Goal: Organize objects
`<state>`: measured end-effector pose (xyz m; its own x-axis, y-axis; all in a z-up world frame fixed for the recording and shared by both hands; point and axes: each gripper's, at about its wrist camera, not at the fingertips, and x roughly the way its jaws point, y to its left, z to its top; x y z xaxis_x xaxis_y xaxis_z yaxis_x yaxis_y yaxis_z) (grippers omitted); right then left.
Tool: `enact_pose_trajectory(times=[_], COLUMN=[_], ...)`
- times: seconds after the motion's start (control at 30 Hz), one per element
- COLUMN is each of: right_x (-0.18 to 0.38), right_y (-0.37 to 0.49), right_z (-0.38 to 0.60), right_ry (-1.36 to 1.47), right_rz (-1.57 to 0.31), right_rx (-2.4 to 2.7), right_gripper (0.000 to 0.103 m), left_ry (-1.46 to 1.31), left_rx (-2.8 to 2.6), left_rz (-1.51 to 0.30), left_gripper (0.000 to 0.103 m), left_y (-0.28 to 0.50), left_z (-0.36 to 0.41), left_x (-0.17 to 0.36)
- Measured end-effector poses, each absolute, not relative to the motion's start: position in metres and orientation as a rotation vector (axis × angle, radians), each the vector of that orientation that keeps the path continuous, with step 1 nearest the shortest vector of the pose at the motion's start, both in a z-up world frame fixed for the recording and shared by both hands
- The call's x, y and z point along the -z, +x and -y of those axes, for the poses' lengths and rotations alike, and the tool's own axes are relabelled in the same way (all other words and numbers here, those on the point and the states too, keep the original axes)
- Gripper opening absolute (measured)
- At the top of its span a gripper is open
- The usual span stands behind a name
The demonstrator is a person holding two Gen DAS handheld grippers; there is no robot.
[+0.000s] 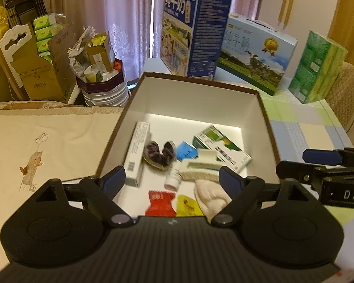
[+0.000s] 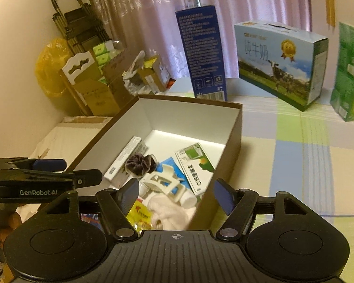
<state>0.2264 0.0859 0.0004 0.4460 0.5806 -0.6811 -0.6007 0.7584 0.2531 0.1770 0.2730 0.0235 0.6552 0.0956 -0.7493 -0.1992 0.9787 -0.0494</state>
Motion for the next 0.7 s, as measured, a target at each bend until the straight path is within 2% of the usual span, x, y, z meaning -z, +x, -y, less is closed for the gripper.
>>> enact_pose_trajectory(times=[0.4,0.6,0.7], right_x=[-0.007,-0.006,-0.007], right_y=[0.169,0.145,0.135], right_z=[-0.02,0.024,0.045], right_ry=[-0.073,-0.095,-0.093], right_rz=[-0.834,-0.839,-0.837], right_rx=[-0.721,-0.696,-0.692], right_gripper=[0.073,0.074,0.074], left_ry=[-0.133,-0.138,-0.14], left_rx=[-0.174,-0.165,-0.161], left_rz=[-0.826,-0.788,-0.773], left_gripper=[0.088,0.101,0.102], left_y=[0.107,0.08,0.067], left_z=[-0.212,-0.174,-0.155], left_x=[-0.029,-0.035,-0.037])
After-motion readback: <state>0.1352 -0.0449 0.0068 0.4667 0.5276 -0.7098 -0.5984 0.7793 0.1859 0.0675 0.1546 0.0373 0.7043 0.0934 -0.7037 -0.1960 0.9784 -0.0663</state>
